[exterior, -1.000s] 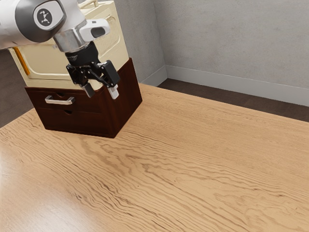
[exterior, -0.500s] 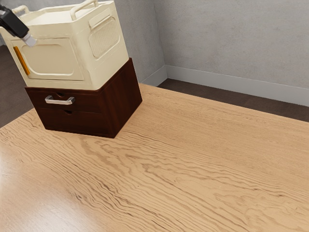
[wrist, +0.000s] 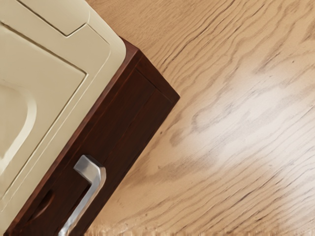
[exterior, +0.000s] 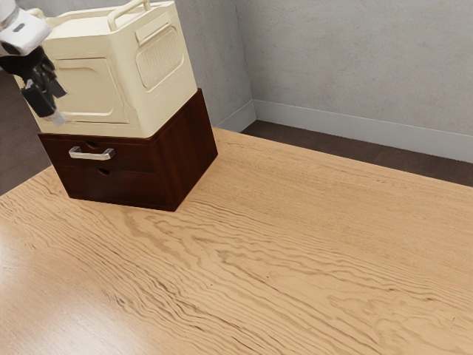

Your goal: Pull the drawer handle with one arm to open the drawer

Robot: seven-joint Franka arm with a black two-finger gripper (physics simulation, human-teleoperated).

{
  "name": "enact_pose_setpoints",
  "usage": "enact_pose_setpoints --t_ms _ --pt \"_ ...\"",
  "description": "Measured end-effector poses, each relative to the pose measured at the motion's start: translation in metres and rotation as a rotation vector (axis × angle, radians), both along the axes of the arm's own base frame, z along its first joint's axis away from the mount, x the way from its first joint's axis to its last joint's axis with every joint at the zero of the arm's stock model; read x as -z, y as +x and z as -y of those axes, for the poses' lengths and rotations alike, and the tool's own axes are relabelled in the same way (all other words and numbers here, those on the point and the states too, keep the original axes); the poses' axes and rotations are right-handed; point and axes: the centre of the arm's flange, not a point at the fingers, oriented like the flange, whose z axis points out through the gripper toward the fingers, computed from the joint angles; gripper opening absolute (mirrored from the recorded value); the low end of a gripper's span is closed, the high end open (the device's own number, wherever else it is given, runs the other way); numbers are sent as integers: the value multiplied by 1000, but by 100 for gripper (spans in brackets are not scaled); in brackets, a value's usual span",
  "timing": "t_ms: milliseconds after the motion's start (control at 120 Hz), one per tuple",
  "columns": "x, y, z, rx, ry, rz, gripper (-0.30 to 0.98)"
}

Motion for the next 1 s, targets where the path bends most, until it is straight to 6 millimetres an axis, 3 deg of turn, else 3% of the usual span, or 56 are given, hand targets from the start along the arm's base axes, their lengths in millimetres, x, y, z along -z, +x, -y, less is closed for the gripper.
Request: enact_pose_setpoints --t_ms 100,217,450,558,658,1000 --pt "-3 -9 -10 50 21 -1 68" --pt "51 6 -27 112 28 -29 68" --pt "82 15 -63 189 130 27 68" --pt "114 33 -73 234 154 -1 68" --pt "133 33 -85 253 171 -14 68" --pt "156 30 -89 331 209 -6 61"
